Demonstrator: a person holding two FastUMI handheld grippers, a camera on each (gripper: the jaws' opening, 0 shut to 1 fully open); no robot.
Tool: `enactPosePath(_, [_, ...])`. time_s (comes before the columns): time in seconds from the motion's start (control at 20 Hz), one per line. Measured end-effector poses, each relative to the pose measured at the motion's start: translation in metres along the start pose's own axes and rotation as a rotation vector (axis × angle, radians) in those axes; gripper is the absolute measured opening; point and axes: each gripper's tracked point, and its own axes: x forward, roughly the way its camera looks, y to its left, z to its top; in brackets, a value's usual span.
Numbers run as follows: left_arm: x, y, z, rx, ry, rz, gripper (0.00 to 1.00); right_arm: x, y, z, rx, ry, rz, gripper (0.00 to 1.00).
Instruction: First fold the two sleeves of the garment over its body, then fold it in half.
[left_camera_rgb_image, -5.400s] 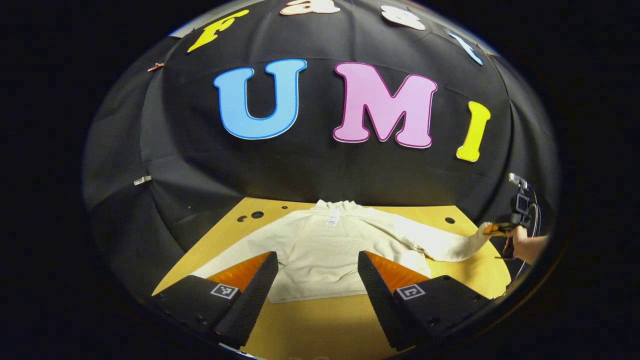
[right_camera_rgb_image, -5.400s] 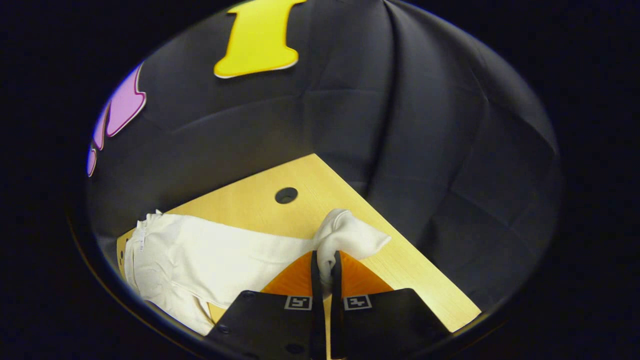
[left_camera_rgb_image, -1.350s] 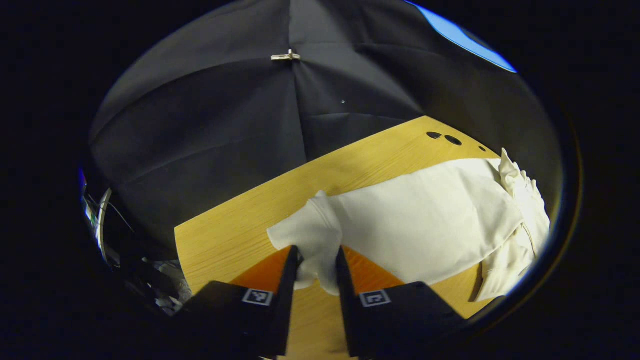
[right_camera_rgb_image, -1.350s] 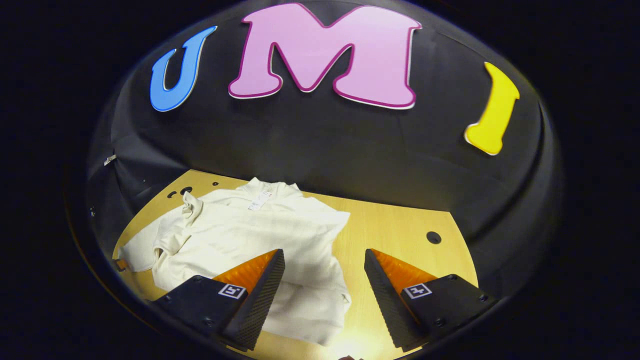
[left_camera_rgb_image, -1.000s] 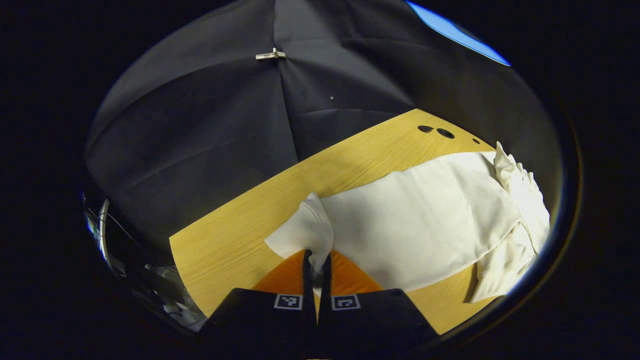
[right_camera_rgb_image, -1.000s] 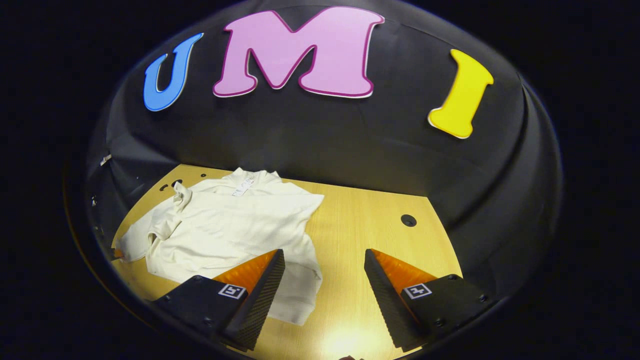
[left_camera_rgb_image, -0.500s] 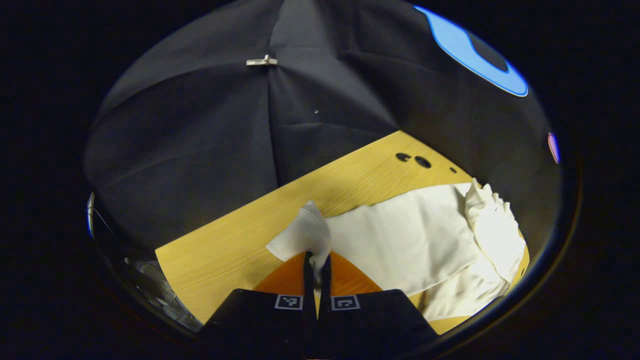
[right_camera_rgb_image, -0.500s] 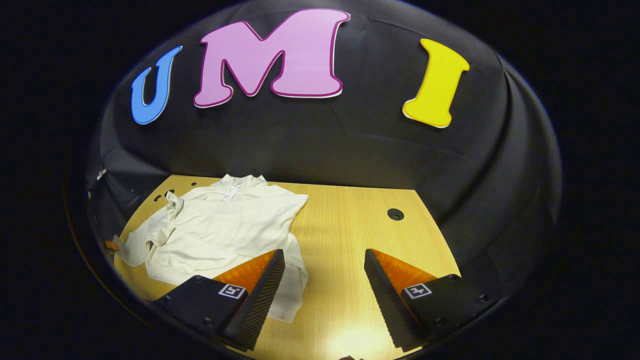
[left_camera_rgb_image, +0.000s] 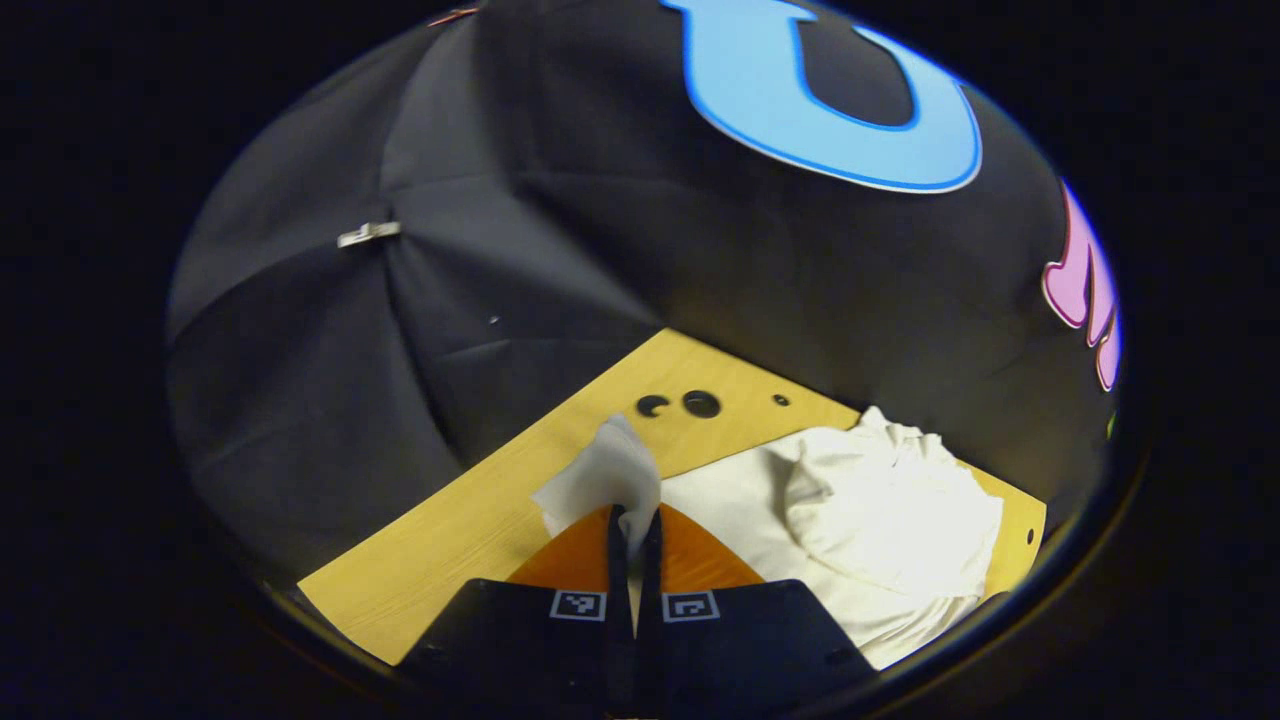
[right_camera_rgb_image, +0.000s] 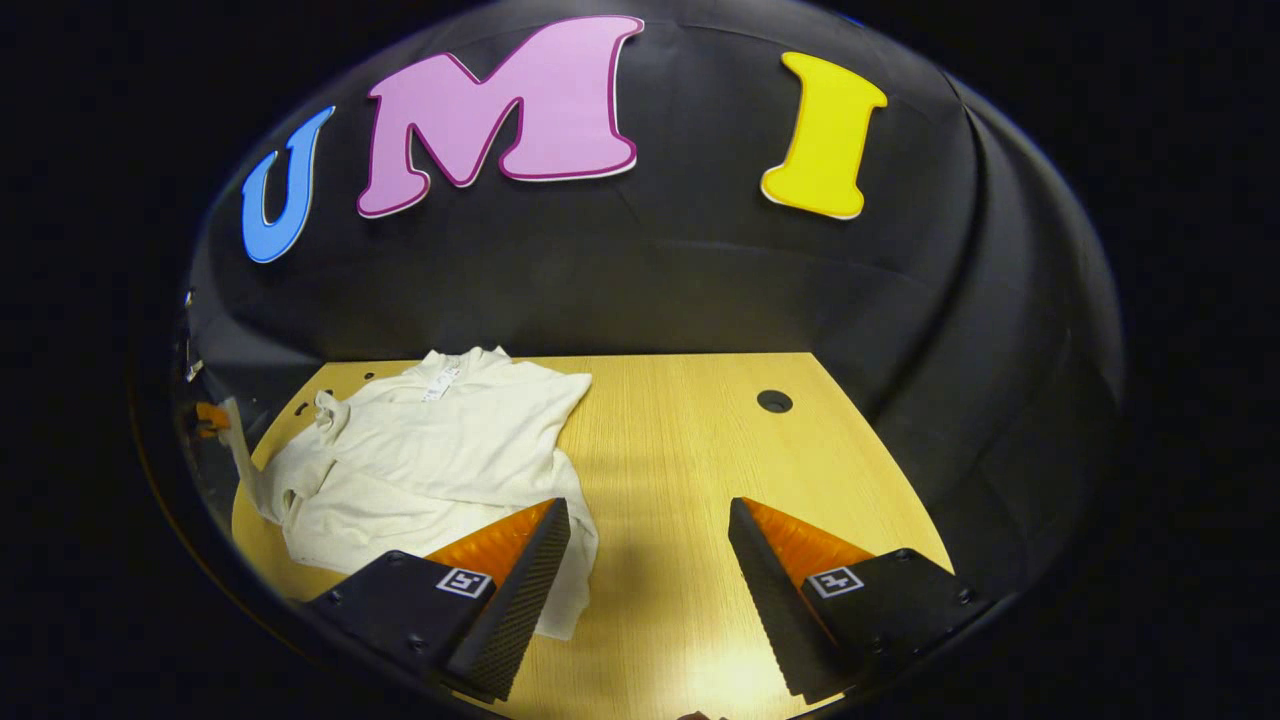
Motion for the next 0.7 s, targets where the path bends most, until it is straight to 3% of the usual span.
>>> enactPosePath(0.35, [0.009, -0.152, 0.024, 0.142, -0.031, -0.212, 0.06, 0.006, -0.025, -0.030, 0.124, 0.051, -0.047, 0.98])
enactPosePath(0.55, [0.000, -0.245, 0.015, 0.197, -0.038, -0.354, 0.06, 0.009, -0.037, -0.024, 0.183, 0.057, -0.062, 0.99])
enactPosePath(0.6, [-0.005, -0.266, 0.009, 0.219, -0.037, -0.385, 0.02, 0.011, -0.038, -0.023, 0.183, 0.058, -0.061, 0.99])
enactPosePath(0.7, [-0.011, -0.304, -0.003, 0.275, -0.034, -0.445, 0.06, 0.013, -0.040, -0.021, 0.172, 0.058, -0.060, 0.99])
